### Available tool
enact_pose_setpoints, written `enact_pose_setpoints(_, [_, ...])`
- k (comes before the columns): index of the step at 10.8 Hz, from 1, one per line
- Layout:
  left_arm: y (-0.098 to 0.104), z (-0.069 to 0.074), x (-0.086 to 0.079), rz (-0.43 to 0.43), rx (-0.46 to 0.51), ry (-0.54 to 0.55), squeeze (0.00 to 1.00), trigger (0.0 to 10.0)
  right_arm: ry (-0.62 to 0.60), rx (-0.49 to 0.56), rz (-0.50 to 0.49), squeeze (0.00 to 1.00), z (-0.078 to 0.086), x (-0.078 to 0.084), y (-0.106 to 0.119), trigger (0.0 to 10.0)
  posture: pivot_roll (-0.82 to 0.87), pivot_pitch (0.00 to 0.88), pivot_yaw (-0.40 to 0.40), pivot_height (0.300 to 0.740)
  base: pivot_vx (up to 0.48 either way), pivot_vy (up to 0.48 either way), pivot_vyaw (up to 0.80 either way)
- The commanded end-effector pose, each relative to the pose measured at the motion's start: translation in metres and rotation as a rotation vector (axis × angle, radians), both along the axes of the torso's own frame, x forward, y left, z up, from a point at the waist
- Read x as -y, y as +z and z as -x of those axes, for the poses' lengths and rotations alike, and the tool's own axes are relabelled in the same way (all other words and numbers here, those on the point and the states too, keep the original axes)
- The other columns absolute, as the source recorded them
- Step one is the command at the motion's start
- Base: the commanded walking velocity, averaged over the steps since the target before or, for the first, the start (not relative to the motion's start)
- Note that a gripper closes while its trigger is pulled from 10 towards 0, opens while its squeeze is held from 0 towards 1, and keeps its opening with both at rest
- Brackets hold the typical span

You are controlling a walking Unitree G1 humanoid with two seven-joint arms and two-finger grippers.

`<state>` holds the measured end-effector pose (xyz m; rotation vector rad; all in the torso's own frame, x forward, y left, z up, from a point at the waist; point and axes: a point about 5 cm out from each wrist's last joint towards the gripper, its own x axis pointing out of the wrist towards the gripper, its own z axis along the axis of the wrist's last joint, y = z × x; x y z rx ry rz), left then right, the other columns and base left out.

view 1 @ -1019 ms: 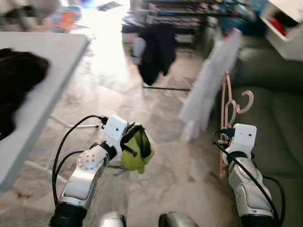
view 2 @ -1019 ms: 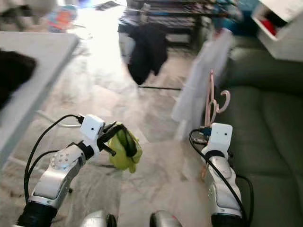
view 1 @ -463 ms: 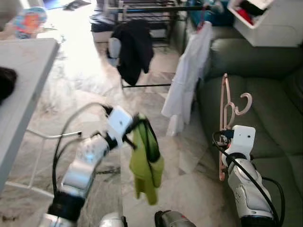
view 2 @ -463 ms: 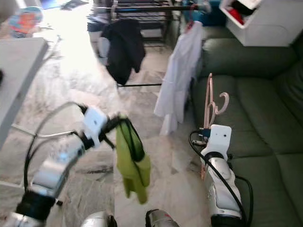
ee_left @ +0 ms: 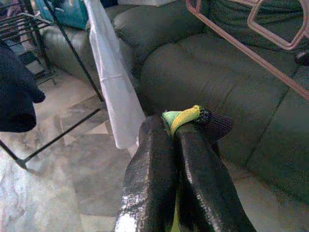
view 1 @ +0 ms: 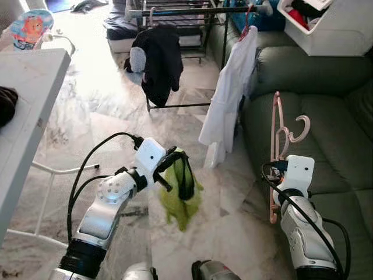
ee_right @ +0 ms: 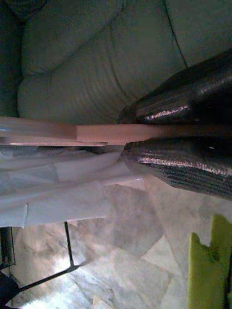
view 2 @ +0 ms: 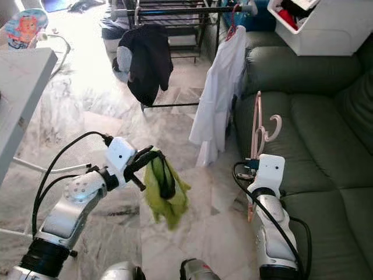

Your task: Hang hanger

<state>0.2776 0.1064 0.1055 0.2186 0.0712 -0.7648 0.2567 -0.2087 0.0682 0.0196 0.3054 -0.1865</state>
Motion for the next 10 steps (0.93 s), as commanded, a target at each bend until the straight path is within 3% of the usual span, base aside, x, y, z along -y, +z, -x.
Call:
enact_pose_setpoints(1, [0.0044,-0.0006,0.0024,-0.007,0.031,-0.011,0.0,10.0,0.011,0.016,0.003,0.0,-0.002,-0.0021,0.0053,10.0,-0.07,0.08,-0.019,0.74,0.0,0.0,-0.8])
enact_pose_setpoints(4, [0.0002,0.0027,0.0065,-0.032,0.029,-0.034,0.0,10.0,0.017,0.019,0.003,0.0,-0.0037,-0.0028,0.0062,10.0,-0.07,0.079,-0.021,0.74,0.0,0.0,-0.71])
enact_pose_setpoints(10, [-0.0026,0.0037,0.0072,-0.039,0.037,-0.003,0.0,10.0,0.03,0.021,-0.004,0.0,-0.0047,-0.0058,0.0057,10.0,-0.07,0.076,-0.023,0.74,0.0,0.0,0.0])
